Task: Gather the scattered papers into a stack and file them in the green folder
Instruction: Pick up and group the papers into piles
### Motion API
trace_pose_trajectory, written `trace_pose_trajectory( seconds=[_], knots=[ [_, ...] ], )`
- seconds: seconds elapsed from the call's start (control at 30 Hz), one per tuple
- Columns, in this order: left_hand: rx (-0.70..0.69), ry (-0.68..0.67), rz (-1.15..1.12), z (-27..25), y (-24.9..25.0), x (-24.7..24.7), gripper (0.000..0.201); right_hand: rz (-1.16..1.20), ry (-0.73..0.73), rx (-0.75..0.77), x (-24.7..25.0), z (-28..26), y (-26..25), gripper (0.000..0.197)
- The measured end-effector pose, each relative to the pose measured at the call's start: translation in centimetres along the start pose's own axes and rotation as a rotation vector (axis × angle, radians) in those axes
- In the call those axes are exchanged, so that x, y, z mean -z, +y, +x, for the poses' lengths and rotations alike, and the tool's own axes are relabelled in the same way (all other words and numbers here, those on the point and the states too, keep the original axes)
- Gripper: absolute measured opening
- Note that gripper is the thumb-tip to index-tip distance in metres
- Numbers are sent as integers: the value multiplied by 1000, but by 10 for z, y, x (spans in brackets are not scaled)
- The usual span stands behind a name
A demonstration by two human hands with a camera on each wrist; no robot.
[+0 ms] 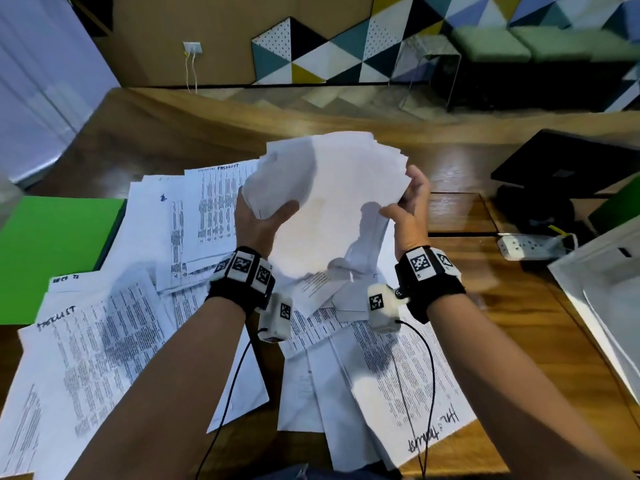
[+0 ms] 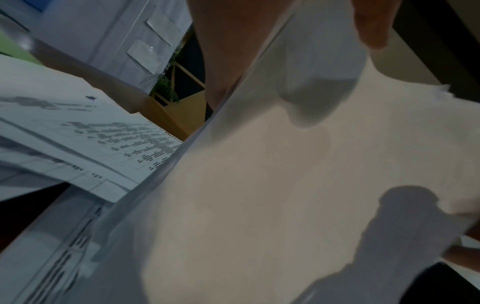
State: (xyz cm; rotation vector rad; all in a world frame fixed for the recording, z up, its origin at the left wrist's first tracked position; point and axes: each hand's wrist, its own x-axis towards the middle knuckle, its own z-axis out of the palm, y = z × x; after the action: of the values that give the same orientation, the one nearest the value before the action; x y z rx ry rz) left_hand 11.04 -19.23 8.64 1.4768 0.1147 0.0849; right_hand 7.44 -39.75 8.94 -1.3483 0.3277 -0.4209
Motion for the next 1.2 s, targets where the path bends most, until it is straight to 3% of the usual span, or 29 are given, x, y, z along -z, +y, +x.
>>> trace_pose_trajectory(
  seconds=[0.13, 0.23, 0.33, 0.43, 0.53, 0.57, 0.67, 0.73, 0.87, 1.03, 1.13, 1.2],
  knots=[
    [-2, -16, -43, 4, -7, 1, 87, -50, 20, -132, -6, -5, 11, 75],
    [29, -19, -32, 6, -5, -1, 73, 48, 60, -173, -12, -13, 12, 59],
    [12, -21, -29, 12, 9, -2, 51, 77, 41, -123, -16, -8, 2, 57],
    [38, 27, -28, 16, 16, 0, 31, -32, 84, 51, -16, -3, -15, 62],
    [61, 10, 10, 12, 15, 3, 33, -380, 47, 359, -21, 1, -43, 72],
    [61, -4, 29, 11, 14, 4, 35, -568, -41, 422, -26, 1, -55, 77],
    [92, -32, 46, 13, 11, 7, 37, -1475, -394, 526, -49, -1, -77, 80],
    [97, -50, 68, 15, 10, 8, 35, -1773, -522, 534, -65, -5, -77, 76],
    [110, -72, 59, 18, 6, 11, 33, -1832, -528, 571, -81, -8, -68, 60],
    [102, -149, 90, 18, 6, 11, 48, -1744, -570, 686, -88, -6, -69, 30],
    [138, -119, 154, 23, 5, 11, 23, -1647, -521, 664, -84, 4, -73, 24],
    [166, -125, 234, 26, 1, 19, 19, -1408, -400, 569, -71, 19, -77, 25]
  ],
)
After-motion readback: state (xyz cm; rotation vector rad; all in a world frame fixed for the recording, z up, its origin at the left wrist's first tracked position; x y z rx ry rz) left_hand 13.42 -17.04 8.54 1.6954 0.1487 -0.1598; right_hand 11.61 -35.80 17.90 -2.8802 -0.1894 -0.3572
